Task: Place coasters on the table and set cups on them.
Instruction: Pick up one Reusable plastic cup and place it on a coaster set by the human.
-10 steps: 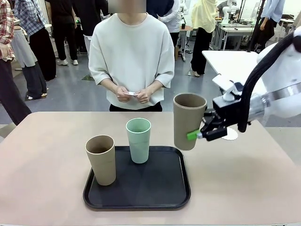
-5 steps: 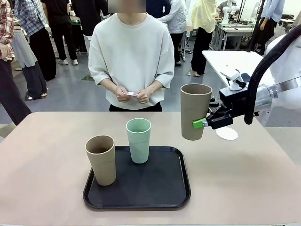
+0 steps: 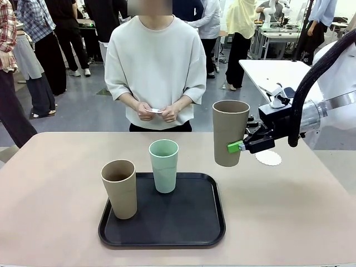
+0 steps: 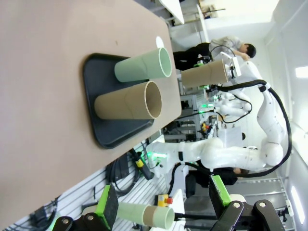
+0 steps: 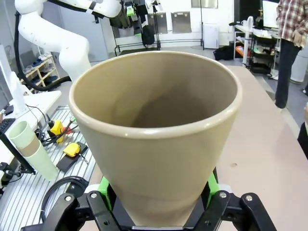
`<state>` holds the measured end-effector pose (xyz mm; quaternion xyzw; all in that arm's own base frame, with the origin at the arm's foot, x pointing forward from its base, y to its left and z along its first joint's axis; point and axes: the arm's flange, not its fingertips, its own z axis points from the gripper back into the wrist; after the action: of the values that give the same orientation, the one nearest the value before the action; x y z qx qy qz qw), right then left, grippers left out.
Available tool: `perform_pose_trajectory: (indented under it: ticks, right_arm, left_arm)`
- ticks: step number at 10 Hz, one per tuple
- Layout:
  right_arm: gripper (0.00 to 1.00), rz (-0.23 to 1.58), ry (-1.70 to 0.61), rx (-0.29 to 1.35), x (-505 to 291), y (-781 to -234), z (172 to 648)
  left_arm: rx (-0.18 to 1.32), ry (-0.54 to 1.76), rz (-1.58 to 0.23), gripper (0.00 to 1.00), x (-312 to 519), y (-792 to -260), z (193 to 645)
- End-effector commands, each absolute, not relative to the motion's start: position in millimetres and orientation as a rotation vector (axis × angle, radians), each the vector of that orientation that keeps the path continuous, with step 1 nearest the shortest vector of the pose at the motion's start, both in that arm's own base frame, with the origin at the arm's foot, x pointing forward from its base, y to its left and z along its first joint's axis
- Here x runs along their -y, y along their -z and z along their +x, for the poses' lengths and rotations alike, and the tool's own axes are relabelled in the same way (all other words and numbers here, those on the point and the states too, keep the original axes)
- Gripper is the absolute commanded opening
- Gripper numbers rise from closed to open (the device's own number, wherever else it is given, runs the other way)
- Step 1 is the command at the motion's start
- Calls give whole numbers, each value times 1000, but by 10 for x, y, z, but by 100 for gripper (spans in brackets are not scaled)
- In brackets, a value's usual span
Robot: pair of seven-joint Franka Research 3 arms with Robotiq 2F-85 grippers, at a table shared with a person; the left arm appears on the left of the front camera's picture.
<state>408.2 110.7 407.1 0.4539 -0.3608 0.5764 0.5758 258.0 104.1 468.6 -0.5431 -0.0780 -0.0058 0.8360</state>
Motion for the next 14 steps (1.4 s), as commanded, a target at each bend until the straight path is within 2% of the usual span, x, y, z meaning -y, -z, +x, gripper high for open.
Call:
perform_pose_trajectory:
  ticks: [1, 4, 6, 10, 12, 13, 14]
  right_arm:
    - [82, 1087, -1326, 854, -969, -4014, 4351]
    - [82, 1030, -1258, 981, 3, -4030, 5077]
    - [82, 962, -1227, 974, 608, -4042, 5348]
    - [82, 1008, -1362, 947, 1257, -3958, 5501]
    - [82, 1040, -1378, 946, 1235, -3874, 5504]
    - [82, 947, -1297, 998, 1119, -3918, 5484]
    - [82, 1020, -1342, 958, 1216, -3885, 5449]
  left_arm:
    - [172, 18, -1160, 100, -1052, -4695, 2571]
    - [172, 18, -1160, 100, -1052, -4695, 2571]
    - [172, 18, -1160, 100, -1052, -4695, 2571]
    - [172, 18, -1160, 100, -1052, -4695, 2571]
    - [172, 18, -1160, 100, -1052, -4695, 2571]
    - [172, 18, -1160, 100, -1052, -4695, 2571]
    - [172, 18, -1160, 100, -1052, -4695, 2571]
